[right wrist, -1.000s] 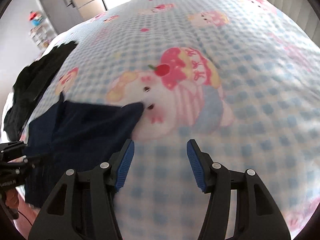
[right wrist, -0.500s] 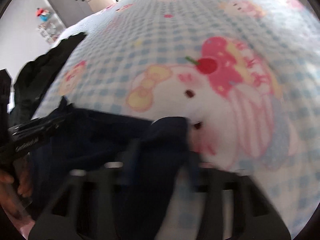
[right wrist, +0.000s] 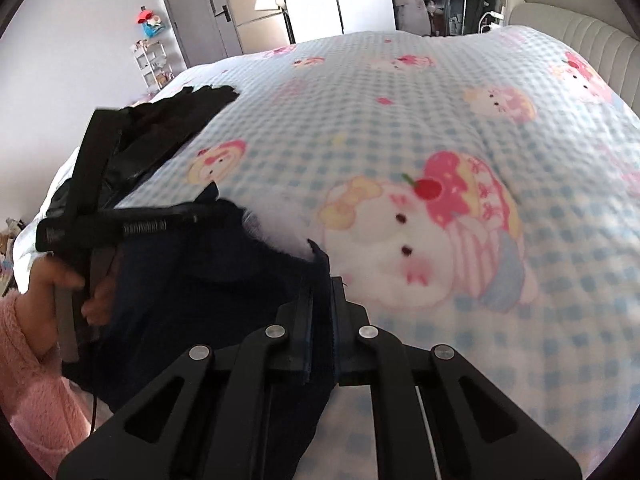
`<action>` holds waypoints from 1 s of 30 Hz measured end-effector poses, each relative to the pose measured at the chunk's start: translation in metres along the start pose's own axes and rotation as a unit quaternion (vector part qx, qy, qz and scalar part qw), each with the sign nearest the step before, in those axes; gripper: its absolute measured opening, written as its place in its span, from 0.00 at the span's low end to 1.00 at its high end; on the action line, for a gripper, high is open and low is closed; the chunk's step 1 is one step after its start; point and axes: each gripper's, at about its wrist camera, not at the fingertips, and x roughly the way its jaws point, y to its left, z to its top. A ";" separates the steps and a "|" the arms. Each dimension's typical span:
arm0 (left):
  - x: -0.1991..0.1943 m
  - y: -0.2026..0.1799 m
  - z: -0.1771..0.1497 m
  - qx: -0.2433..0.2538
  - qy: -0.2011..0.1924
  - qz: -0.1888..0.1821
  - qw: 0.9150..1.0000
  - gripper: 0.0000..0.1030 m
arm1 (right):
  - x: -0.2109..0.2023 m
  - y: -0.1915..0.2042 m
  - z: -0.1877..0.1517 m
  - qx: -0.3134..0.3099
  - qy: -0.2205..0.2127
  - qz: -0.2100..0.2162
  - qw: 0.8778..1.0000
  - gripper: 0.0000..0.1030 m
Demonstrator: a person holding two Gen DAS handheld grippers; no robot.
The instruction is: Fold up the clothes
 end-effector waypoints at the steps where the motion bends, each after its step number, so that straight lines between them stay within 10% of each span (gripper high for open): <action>1: -0.001 0.001 0.001 -0.003 -0.003 0.001 1.000 0.37 | 0.000 -0.002 -0.003 0.001 0.002 -0.009 1.000 0.05; 7: 0.013 -0.005 0.001 0.019 0.028 -0.014 0.999 0.39 | 0.008 -0.028 -0.009 0.043 0.017 -0.063 0.997 0.05; 13: 0.015 -0.024 -0.008 0.067 0.038 -0.038 0.996 0.15 | 0.023 -0.050 -0.013 0.072 0.058 -0.069 0.993 0.06; 20: -0.008 -0.033 -0.007 0.092 0.014 -0.046 0.995 0.16 | 0.026 -0.041 -0.005 0.091 0.046 0.003 0.995 0.26; 23: -0.003 -0.024 -0.008 0.086 0.029 -0.028 0.995 0.24 | 0.031 -0.033 -0.001 0.087 0.054 -0.003 0.995 0.41; 30: 0.005 0.002 -0.016 0.056 0.047 -0.027 0.997 0.32 | 0.039 -0.022 -0.016 0.028 0.093 -0.062 0.993 0.42</action>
